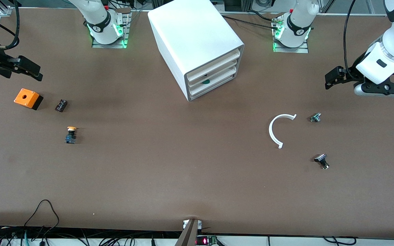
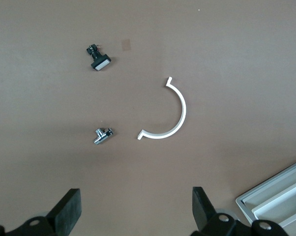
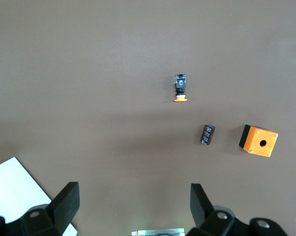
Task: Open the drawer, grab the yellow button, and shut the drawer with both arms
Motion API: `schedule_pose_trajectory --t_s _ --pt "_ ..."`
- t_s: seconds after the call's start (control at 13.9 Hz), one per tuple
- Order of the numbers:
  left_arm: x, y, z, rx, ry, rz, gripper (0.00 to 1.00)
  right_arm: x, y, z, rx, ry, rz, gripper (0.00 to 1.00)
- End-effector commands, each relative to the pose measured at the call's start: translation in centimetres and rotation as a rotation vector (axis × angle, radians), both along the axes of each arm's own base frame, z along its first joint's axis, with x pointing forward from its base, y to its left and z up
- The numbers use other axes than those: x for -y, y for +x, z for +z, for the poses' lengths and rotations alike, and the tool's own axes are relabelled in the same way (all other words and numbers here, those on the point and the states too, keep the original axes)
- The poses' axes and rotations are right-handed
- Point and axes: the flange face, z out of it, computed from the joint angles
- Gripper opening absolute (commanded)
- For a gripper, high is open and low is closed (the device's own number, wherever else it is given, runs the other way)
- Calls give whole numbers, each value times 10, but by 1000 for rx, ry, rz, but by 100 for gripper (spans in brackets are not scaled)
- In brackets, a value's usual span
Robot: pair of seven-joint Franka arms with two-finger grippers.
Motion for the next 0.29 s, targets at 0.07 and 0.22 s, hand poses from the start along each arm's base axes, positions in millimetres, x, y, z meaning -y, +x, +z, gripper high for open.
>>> schedule_pose_trajectory --t_s 0.07,0.22 --pt "2 3 7 -9 -8 4 99 1 -5 4 5 5 1 100" --pt "2 4 6 -10 -8 4 99 10 -4 4 3 10 -14 100"
